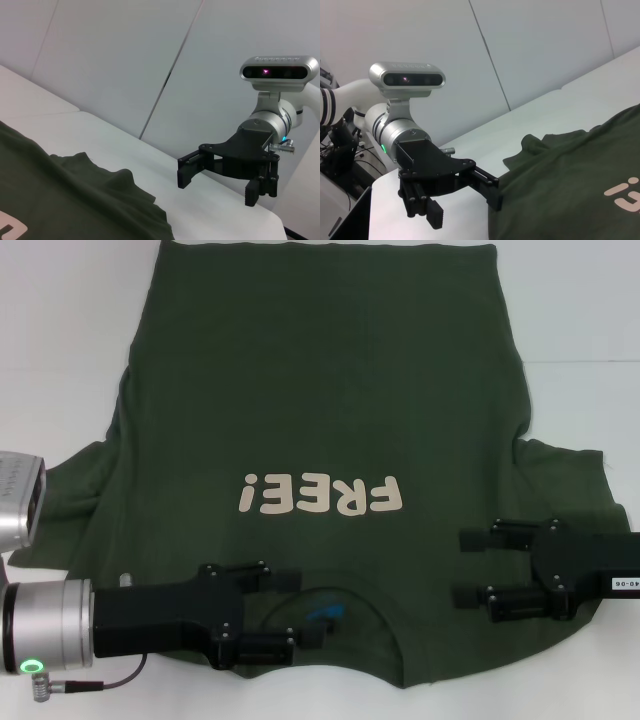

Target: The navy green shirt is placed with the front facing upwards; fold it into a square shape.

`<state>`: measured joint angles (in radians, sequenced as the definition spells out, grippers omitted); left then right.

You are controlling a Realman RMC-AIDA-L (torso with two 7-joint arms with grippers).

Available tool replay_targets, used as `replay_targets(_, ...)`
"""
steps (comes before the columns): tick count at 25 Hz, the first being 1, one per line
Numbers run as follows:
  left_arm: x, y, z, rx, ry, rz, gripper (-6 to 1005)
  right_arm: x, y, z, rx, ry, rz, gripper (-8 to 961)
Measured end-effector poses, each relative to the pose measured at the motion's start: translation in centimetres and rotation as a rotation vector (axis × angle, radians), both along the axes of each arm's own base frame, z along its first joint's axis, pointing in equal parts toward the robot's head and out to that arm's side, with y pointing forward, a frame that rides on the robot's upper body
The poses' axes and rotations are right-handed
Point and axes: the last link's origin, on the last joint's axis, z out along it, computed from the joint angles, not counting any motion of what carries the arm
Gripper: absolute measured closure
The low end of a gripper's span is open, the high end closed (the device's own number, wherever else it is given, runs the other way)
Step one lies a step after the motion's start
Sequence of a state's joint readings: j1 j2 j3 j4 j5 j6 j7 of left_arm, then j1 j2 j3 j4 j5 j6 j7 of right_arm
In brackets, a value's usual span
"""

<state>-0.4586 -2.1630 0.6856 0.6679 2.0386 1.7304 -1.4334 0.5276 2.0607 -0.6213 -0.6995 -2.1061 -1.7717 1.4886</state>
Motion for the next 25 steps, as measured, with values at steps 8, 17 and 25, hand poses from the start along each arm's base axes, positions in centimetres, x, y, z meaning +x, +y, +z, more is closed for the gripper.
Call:
replay_targets(8,0.0,0.0,0.0,-0.001,0.000,0.001,169,0.1,0.0,0.0,0.001,-0.001,-0.004,54)
replay_targets(17,-0.4,1.1,0.8,0.109,-0.082,0.097,168,0.2,0.0,-0.1,0.007,0.009,-0.014,53)
replay_targets(25,-2.2,2.8,2.3,0.272,-0.145,0.276,170,0.7,-0.2,0.3,0.050,0.069,-0.074,54)
